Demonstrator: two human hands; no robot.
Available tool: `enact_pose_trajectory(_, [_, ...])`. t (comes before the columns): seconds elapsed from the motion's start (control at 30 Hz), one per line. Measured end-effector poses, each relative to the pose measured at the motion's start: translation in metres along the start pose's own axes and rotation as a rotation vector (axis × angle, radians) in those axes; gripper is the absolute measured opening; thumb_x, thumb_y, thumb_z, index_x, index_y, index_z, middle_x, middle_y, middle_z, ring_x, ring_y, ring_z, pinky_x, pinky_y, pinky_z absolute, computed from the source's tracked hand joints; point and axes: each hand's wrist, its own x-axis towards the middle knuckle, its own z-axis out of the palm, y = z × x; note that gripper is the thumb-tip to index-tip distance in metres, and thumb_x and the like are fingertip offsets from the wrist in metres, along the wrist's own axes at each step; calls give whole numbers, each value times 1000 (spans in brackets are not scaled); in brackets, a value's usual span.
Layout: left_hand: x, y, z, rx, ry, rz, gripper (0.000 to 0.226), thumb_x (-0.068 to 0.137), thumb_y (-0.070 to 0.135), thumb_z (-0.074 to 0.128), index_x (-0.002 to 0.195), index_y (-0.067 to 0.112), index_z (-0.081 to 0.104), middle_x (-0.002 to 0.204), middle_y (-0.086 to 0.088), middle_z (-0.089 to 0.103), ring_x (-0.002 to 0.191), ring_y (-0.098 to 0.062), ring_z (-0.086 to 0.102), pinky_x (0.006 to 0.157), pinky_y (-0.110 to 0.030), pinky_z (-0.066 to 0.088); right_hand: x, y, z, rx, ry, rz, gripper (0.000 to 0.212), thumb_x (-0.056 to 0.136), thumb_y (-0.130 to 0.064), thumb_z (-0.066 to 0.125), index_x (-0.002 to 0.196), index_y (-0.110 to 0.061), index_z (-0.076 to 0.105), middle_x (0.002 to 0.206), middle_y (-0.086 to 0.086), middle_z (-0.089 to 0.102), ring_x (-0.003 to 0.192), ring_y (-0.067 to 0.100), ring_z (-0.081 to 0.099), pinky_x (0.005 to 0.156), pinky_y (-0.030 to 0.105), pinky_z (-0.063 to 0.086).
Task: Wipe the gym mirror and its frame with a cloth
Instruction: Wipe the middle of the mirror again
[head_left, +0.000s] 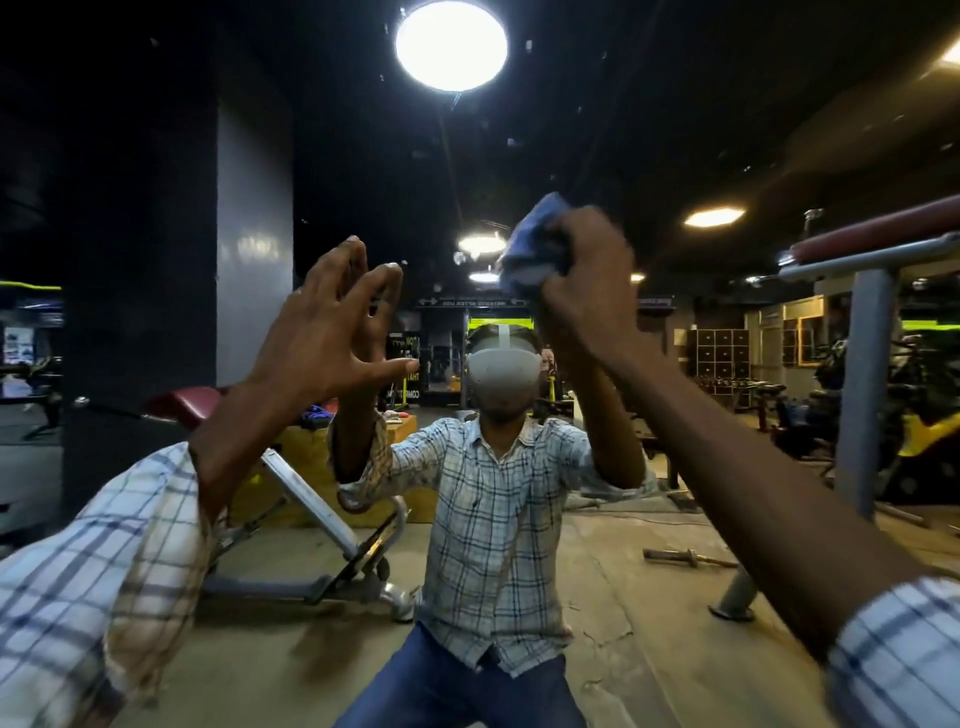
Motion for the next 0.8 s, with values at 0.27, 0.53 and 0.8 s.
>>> enact_pose_trajectory(0.27, [-6, -29, -4, 14, -6, 12, 113, 71, 73, 79, 162, 35, 24, 173, -2, -2, 159, -31, 8, 119, -61, 32, 18, 10, -5, -104, 216, 130, 31, 85, -6, 70, 114, -13, 63, 111, -3, 55, 97, 3, 49, 87, 16, 49])
enact_pose_trajectory(0.53, [-11, -33, -3, -5, -13, -6, 116, 71, 72, 79, 164, 35, 20, 173, 2, -6, 160, -28, 4, 121, -59, 28, 48, -18, 10, -103, 32, -19, 29, 85, -28, 63, 112, -18, 66, 104, -8, 52, 94, 6, 52, 75, 4, 37])
enact_pose_trajectory(0.8, [-11, -36, -4, 4, -35, -3, 117, 72, 71, 79, 165, 36, 16, 174, 2, -9, 160, -27, 1, 121, -58, 26, 35, -44, 42, -117, -307, -354, 35, 78, -39, 58, 103, -17, 69, 99, -1, 61, 89, 14, 58, 78, 35, 50])
